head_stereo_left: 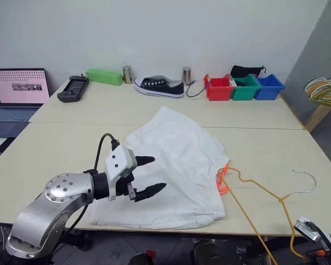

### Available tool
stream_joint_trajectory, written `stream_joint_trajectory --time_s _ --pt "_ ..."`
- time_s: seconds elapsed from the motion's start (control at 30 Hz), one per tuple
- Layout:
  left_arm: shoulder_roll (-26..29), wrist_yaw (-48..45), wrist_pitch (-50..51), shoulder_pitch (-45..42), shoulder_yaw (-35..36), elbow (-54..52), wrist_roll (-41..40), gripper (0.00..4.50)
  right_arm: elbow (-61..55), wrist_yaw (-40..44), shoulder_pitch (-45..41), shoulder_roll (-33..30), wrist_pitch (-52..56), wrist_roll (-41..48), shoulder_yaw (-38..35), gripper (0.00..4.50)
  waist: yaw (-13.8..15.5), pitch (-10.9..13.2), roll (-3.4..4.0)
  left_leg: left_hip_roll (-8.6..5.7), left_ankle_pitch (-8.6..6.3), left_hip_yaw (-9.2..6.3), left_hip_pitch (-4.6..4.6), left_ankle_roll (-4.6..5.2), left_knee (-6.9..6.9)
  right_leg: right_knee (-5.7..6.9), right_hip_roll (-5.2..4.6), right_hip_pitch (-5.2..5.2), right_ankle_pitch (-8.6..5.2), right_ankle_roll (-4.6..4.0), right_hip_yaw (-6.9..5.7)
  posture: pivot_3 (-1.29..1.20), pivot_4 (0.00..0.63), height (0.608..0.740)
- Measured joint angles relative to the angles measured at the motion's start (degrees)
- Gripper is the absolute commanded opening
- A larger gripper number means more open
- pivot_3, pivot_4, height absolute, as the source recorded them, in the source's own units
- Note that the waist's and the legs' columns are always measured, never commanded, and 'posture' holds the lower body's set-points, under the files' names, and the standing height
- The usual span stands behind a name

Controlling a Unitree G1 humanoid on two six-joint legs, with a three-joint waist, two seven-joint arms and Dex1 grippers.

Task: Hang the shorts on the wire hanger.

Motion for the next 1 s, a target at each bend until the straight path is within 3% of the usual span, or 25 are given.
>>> stream_joint_trajectory --time_s 0.47,1.0 --pt "0.7 -0.8 0.0 0.0 0.0 0.2 -0.1 4.42 3.3 0.7 11.9 -4.1 -13.6 -3.4 0.1 0.0 1.4 0.4 -0.17 0.1 -0.1 0.03 -0.16 0.09 0.0 -0.02 0.06 -0.14 -0.21 -0.17 -0.05 -0.29 0.093 0.74" --pt "1.1 -0.9 0.0 -1.2 -0.3 1.4 0.1 4.42 2.3 -5.5 -3.3 -0.4 -9.0 2.7 10.4 0.0 1.9 0.7 -0.05 0.09 -0.07 0.03 -0.18 0.14 0.0 -0.02 0.08 -0.14 -0.03 0.16 -0.07 -0.25 0.085 0.74"
